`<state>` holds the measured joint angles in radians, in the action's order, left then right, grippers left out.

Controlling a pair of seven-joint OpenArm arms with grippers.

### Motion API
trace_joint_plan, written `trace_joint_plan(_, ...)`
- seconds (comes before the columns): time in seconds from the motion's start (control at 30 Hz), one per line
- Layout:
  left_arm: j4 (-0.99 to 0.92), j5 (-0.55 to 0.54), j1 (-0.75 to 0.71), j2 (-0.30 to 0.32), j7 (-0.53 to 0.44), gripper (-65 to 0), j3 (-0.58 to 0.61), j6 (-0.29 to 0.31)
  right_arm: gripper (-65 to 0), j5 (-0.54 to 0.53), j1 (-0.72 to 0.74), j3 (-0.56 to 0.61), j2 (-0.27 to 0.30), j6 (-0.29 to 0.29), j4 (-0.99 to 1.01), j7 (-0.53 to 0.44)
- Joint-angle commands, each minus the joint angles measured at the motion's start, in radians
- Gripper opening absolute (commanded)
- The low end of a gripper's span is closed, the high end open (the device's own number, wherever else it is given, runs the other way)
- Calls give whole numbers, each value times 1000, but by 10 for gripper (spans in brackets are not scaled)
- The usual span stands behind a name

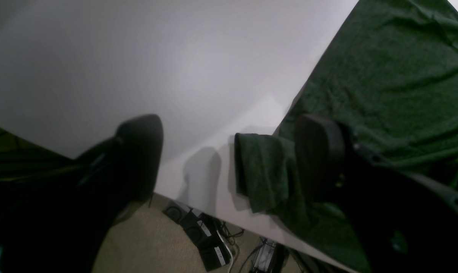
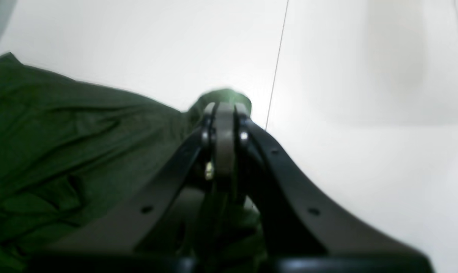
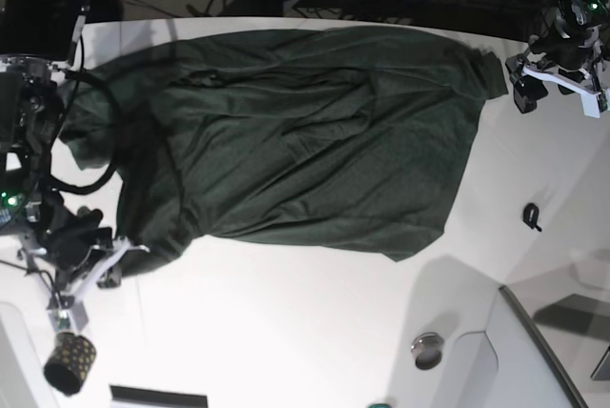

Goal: Layout the t-shirt on the table in an organized manner, then fold the t-shirt properly

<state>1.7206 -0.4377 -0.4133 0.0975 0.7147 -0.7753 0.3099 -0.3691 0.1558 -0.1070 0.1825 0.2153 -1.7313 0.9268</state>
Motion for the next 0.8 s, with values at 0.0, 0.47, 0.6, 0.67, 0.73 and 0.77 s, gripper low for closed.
trace_joint_plan(0.0,14,-8,0,12,-22,-135,-5,-2,-642,-8,26,-4,18,2,-23,-25)
trace_joint_plan(0.47,14,-8,0,14,-22,-135,-8,-2,-642,-3,104,5,22,5,-25,-18)
trace_joint_plan(0.6,14,-8,-3,14,-22,-135,-9,-2,-642,-6,72,5,15,19,-26,-18)
trace_joint_plan(0.67,14,-8,-3,14,-22,-135,-9,-2,-642,-8,35,5,5,57,-28,-18)
trace_joint_plan(0.73,14,-8,-3,14,-22,-135,-6,-2,-642,-8,-9,7,-21,74,-28,-18)
trace_joint_plan(0.77,14,-8,-3,14,-22,-135,-6,-2,-642,-8,-38,7,-27,80,-28,-18)
